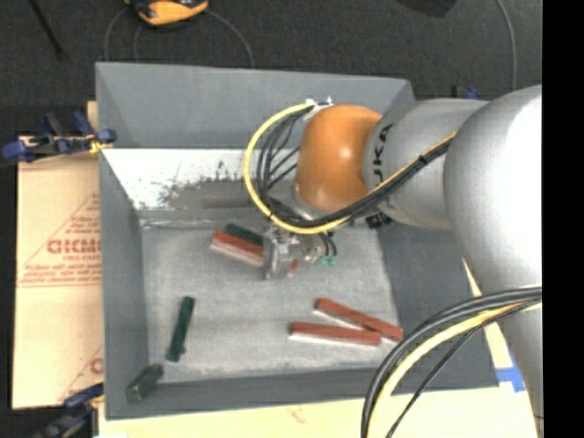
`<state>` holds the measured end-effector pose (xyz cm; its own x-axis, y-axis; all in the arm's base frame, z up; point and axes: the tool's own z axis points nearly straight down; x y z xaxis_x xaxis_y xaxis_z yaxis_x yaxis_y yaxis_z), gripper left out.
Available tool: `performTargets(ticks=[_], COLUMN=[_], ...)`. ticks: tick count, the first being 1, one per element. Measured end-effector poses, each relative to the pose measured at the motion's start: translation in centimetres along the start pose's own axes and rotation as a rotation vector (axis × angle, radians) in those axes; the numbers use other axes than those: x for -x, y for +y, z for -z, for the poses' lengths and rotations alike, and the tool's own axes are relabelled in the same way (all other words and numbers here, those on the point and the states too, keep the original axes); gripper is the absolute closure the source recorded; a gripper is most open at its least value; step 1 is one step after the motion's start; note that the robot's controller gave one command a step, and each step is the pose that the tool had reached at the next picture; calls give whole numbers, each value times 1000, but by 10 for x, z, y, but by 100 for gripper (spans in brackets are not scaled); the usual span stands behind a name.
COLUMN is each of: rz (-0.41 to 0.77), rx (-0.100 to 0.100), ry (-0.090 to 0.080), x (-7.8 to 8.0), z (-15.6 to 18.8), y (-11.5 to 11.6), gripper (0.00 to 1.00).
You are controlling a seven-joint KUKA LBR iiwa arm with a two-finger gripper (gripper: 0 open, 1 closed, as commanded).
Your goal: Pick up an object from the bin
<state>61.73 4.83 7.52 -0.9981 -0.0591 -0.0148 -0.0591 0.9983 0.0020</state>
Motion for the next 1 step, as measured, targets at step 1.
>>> performTargets(ticks=[1], rz=[-1], rx=[0], ry=[8], x=[-3], z=[-3], y=[0], gripper=[0])
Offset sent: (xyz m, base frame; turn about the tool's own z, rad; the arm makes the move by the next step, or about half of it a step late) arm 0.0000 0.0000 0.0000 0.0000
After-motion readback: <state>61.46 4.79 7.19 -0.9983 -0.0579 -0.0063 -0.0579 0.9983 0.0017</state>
